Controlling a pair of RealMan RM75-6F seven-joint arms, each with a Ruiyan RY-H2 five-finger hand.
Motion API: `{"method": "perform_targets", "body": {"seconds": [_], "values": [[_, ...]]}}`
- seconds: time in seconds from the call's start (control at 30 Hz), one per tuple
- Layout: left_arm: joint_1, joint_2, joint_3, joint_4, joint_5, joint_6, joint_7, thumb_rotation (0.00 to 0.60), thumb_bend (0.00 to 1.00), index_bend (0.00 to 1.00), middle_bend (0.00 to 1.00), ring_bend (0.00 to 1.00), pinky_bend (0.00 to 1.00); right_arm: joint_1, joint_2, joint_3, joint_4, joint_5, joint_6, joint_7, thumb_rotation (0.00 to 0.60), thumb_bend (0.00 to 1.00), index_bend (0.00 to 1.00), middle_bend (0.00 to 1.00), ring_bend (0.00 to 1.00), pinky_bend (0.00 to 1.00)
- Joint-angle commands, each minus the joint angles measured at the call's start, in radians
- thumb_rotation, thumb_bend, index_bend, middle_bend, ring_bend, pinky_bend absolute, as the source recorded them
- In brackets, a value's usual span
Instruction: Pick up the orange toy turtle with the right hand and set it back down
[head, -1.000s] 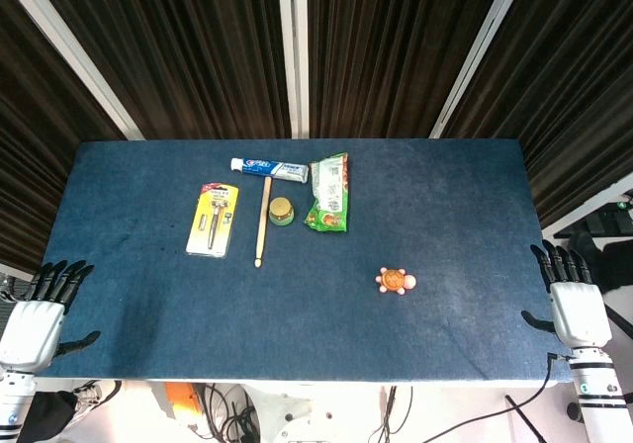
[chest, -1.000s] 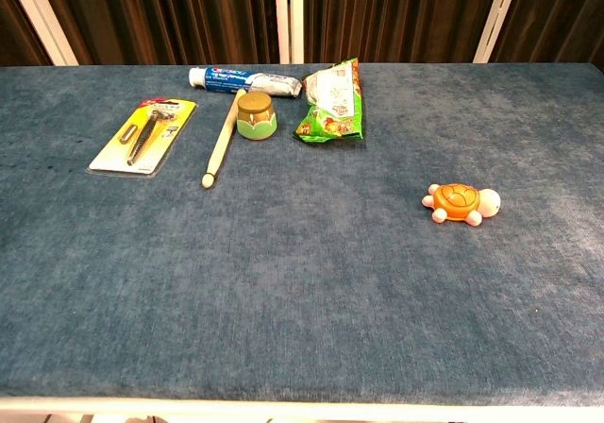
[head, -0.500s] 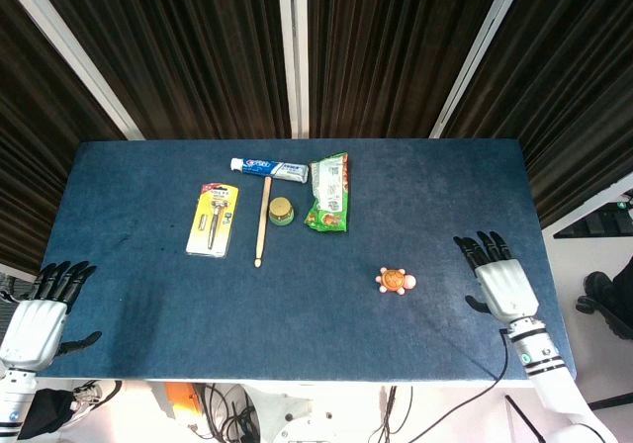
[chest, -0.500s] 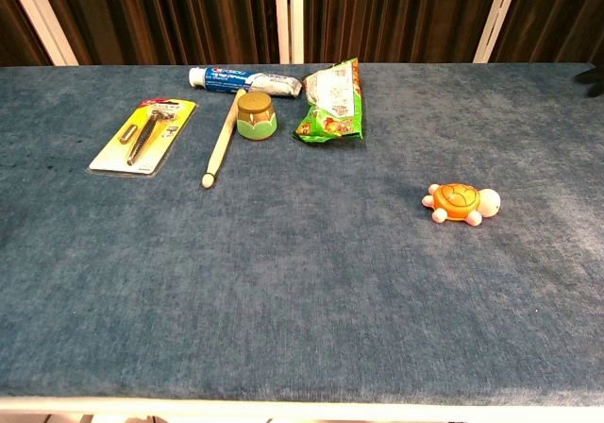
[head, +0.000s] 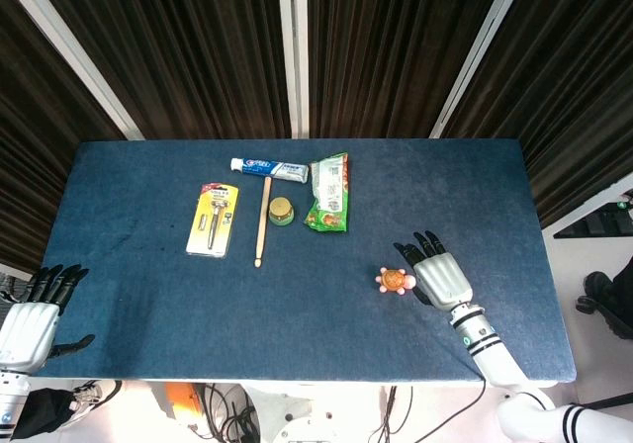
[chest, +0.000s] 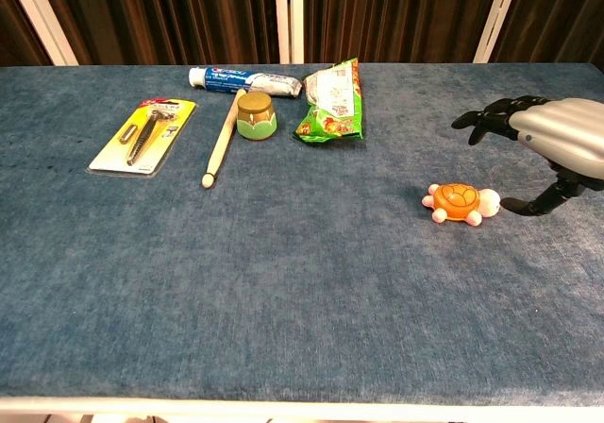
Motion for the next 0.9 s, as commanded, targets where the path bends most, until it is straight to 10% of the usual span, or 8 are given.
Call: {"method": "perform_targets", "body": {"seconds": [0.03,0.67,0.9], "values": [[0.001,0.0,0.001,0.003,-0.002,-0.003,-0.004,0.6,0.0,0.1,0.06,0.0,0.0,0.012,-0.015,-0.002,0.014,0.01,-0.011,-0.004,0.6,0.23,0.14,0.21,0.0,0.0],[0.005,0.001,0.0,0.021,0.015,0.021,-0.028,0.6,0.0,0.1,0.06,0.0,0.0,0.053,-0.114,-0.024,0.117,0.006,-0.008,0.009,0.6,0.32,0.4,0.41,0.08,0.0],[0.006,-0.001,0.0,0.028,0.016,0.022,-0.034,0.6,0.0,0.1,0.06,0.0,0.0,0.047,-0.163,-0.028,0.179,-0.042,0.066,0.043,0.6,0.38,0.81,0.71,0.32,0.0]]}}
